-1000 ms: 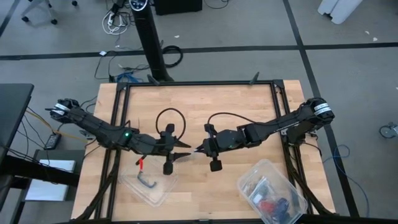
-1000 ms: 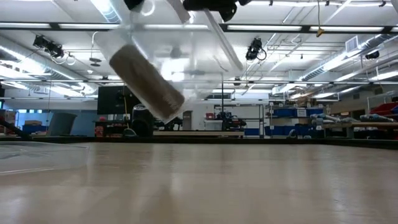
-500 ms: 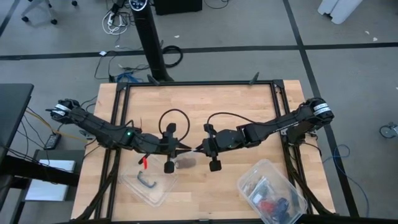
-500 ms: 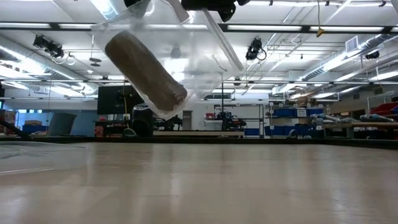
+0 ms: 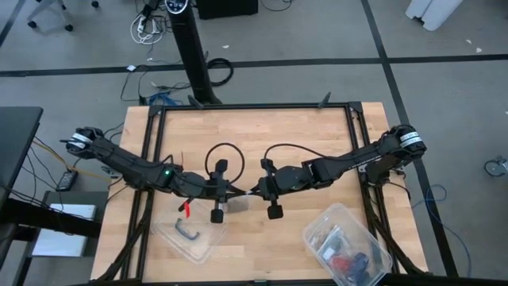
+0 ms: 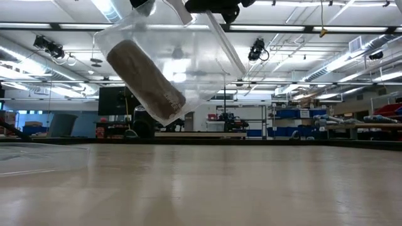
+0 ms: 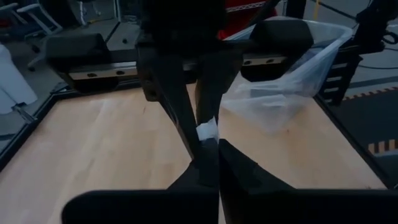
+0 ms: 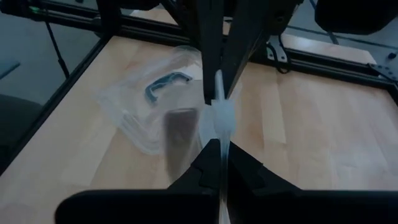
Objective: Roll bandage
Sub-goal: Close the transparent zip bag
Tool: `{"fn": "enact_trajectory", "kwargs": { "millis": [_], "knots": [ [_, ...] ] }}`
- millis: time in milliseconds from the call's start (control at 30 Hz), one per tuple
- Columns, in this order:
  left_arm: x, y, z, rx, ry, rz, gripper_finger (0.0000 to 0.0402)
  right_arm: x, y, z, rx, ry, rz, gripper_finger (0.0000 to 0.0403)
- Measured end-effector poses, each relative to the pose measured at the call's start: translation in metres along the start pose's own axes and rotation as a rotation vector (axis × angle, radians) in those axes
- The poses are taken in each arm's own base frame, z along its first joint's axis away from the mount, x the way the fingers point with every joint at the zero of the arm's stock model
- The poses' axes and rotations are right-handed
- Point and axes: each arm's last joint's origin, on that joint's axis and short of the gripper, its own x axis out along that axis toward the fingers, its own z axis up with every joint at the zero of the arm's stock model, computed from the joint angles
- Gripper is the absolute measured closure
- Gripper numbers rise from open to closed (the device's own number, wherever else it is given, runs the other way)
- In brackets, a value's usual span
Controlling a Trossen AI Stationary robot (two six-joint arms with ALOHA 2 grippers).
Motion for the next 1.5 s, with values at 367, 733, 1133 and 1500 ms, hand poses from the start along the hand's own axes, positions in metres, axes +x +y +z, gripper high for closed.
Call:
{"fn": "enact_trajectory", "kwargs": {
  "millis": [367,733,1133,1500],
  "knots": [
    [0.002,-0.001,-0.003,0.027,0.02,0.007,0.0401,-0.02,0.004,0.009,0.039,-0.021,-0.041,0.0326],
    [0.002,-0.001,-0.003,0.028,0.018,0.008,0.0401,-0.023,0.004,0.015,0.048,-0.076,0.016,0.0291],
    [0.002,-0.001,0.0,0.033,-0.005,0.013,0.0401,-0.022,-0.001,0.014,0.087,-0.068,0.009,0.0316],
    [0.002,0.0,0.002,0.04,-0.025,0.033,0.0401,-0.022,-0.001,0.015,0.077,-0.069,0.012,0.0376]
  ]
}}
